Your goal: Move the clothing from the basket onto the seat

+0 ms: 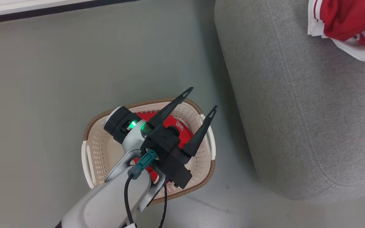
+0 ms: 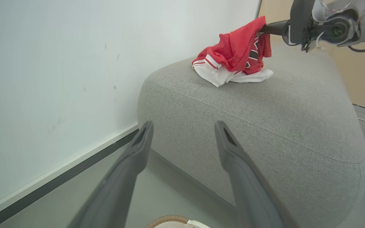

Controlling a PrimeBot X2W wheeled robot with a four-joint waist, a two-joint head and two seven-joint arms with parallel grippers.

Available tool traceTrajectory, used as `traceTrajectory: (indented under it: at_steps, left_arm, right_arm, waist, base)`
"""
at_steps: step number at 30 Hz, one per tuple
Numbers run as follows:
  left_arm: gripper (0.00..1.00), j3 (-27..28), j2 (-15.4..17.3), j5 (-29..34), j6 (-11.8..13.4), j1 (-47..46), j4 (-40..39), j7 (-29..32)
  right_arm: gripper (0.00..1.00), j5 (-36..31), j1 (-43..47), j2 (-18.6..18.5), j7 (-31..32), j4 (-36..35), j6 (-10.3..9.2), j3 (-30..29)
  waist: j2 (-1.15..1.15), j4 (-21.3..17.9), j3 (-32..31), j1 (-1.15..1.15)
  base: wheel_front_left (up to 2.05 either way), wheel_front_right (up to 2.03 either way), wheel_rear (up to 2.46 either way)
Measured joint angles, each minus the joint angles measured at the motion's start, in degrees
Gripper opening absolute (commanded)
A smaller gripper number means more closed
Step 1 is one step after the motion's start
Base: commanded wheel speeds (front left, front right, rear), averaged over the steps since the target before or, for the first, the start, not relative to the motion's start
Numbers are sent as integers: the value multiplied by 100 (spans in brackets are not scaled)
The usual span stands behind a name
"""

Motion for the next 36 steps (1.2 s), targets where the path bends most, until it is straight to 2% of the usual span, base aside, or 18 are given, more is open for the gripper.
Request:
traceTrajectory:
  at_steps: [4,9,10,11,12,13,14,26,36]
  left_arm:
    - [100,1,8,15,0,-24,16,7]
    - [100,14,21,12,0,-23,76,7]
    - [100,22,23,11,0,-23,88,7]
    - [100,31,27,9,1,-23,107,7]
    - [100,43,32,2,1,-21,125,5]
    - [100,53,35,-15,1,-20,149,5]
    - [100,63,37,-30,1,-16,168,4]
    - [100,221,-8,-335,5,352,514,-82]
    - [100,613,-42,-695,83,911,770,-136]
  right_arm:
    - [0,57,371,282,-49,205,22,2]
    - [0,57,394,375,-57,299,79,14]
    - [8,57,394,390,-59,310,94,20]
    - [33,56,395,405,-82,320,97,30]
    - [42,56,400,417,-99,327,116,36]
    - [83,56,410,426,-100,331,148,36]
    - [100,56,427,431,-100,332,153,36]
    - [100,18,1140,471,-107,286,396,110]
    - [100,-80,1657,731,-107,-255,402,197]
  waist:
    - [0,-15,57,-1]
    - [-1,0,25,-1]
    - [-1,1,14,-1]
    - [-1,0,-2,-1]
    - [-1,-2,-21,-1]
    - [-1,-5,-42,-1]
    - [-1,-8,-66,-1]
    - [-1,-47,-589,-1]
    - [-2,-14,-1314,-2]
  base:
    - [0,0,0]
    - [0,0,0]
    - [0,0,0]
    - [0,0,0]
    - [0,0,0]
    - [0,0,0]
    - [0,0,0]
    - [0,0,0]
    - [0,0,0]
